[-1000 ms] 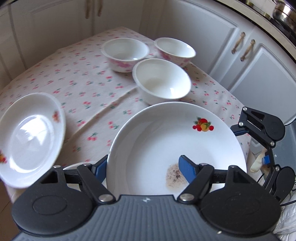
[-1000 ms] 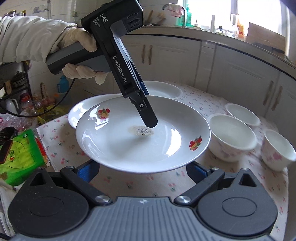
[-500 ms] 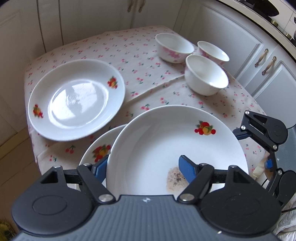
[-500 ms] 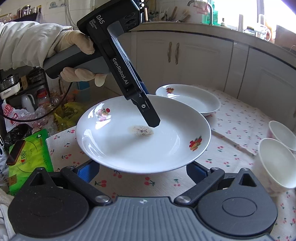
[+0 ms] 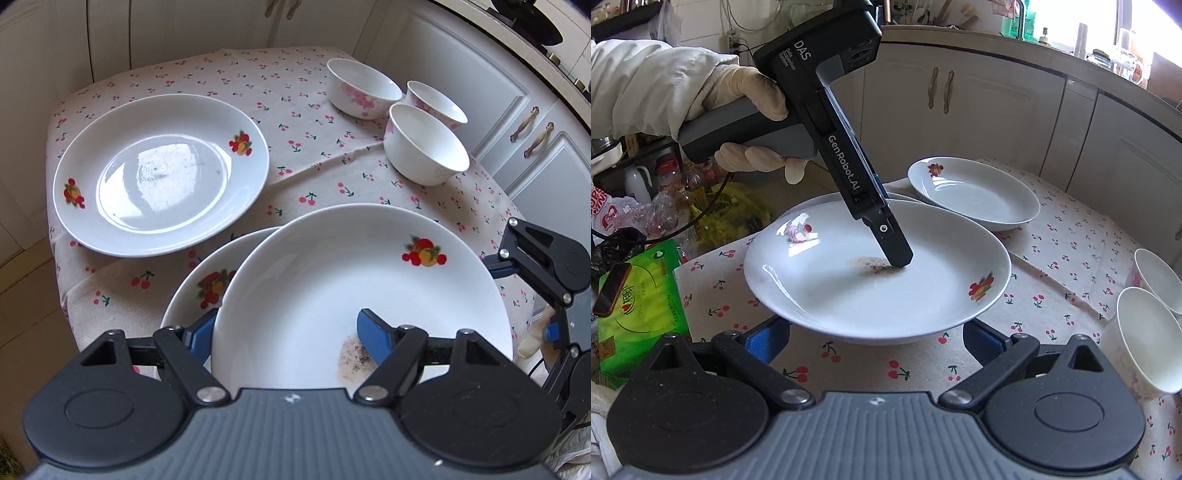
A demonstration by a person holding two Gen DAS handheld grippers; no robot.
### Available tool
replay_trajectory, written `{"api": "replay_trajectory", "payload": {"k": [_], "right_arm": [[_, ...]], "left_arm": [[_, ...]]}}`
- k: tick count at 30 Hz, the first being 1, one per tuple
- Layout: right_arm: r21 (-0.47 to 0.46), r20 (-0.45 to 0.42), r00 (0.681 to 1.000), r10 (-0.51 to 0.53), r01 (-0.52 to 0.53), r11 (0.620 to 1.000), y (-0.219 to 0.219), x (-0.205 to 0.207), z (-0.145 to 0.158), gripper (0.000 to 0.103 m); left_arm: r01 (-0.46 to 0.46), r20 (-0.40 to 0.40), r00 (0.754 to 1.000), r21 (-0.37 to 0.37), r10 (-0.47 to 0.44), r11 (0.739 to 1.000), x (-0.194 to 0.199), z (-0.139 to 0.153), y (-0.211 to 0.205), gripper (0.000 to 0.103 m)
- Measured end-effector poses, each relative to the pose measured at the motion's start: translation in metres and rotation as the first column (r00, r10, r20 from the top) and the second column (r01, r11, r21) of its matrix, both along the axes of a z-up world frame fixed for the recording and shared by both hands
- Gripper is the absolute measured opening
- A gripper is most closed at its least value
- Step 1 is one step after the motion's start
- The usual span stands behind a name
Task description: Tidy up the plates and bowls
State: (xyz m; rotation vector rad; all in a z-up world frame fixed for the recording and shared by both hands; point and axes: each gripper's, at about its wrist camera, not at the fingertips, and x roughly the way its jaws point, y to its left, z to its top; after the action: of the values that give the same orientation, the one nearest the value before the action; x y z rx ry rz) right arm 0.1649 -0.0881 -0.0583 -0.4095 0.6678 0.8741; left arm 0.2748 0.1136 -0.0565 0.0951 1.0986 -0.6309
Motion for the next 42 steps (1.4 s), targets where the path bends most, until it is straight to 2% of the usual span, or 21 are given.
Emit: {"api": "replay_trajectory", "payload": {"k": [15, 24, 35, 42], "right_arm": [[-0.031, -0.029, 0.999, -0.040, 0.039, 0.999, 0.011, -0.002, 0.004, 0.102], [-0.049, 0.001, 0.998, -0.057, 0.057, 0.997, 0.017, -0.006, 0.003, 0.102], [-0.072, 0.024, 0.998, -0.064, 0.066, 0.995, 0.021, -0.009, 0.002, 0.102], [-0.066, 0.002, 0.997, -0.080, 0.080, 0.995, 0.018, -0.007, -0.002, 0.103]], "left_arm": [[0.020, 0.009, 1.000, 0.063, -0.020, 0.998, 0.000, 0.003, -0.002, 0.080], [0.022, 0.023, 0.999, 0.085, -0.024, 0.996, -0.003, 0.007, -0.001, 0.082], [0.000, 0.036, 0.999, 0.084, -0.003, 0.996, -0.004, 0.012, 0.003, 0.083], [-0.011, 0.038, 0.999, 0.075, 0.009, 0.997, -0.004, 0.015, 0.006, 0.083]]}}
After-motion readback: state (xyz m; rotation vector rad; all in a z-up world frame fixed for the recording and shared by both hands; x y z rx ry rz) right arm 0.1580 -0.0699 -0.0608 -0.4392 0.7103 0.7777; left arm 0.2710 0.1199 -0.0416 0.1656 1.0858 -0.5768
